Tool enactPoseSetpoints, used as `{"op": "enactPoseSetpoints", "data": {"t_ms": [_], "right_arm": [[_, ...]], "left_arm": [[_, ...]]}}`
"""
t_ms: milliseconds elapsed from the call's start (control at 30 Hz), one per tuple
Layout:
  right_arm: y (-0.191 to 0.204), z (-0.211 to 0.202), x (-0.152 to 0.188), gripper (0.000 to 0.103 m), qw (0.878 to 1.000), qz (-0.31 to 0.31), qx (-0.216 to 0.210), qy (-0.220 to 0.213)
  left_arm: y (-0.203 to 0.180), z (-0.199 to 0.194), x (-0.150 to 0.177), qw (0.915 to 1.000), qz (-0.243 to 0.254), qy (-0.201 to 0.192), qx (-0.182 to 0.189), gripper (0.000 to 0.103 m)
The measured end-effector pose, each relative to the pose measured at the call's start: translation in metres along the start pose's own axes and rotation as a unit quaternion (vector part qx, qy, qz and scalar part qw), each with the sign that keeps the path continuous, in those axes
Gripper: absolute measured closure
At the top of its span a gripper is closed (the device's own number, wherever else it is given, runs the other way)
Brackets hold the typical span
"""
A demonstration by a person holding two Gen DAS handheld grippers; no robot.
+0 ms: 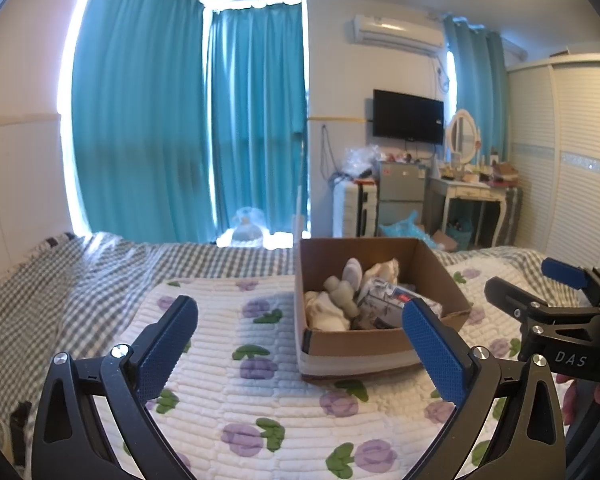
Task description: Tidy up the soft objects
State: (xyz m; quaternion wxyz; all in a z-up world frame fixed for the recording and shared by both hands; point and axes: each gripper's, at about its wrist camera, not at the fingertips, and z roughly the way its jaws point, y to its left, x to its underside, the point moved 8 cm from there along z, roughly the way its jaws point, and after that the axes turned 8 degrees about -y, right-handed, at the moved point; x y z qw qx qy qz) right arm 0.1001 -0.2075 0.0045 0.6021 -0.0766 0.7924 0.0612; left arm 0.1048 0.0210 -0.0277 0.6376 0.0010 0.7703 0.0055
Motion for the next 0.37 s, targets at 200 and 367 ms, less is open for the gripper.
{"op": "enactPoseSetpoints", "data": {"t_ms": [200, 367], "right_arm": [[0.0009, 0.0007, 0.0015, 0.000, 1.000, 0.000, -0.001, 0.003], [0.0008, 0.0004, 0.0016, 0.000, 1.000, 0.000, -0.001, 0.003]], "left_arm": [[-0.0011, -0.0014, 0.0020, 1.0000, 0.003, 0.001, -0.001, 0.000], [-0.0012, -0.0005, 0.0027, 1.0000, 0.003, 0.002, 0.000, 0.000]]}}
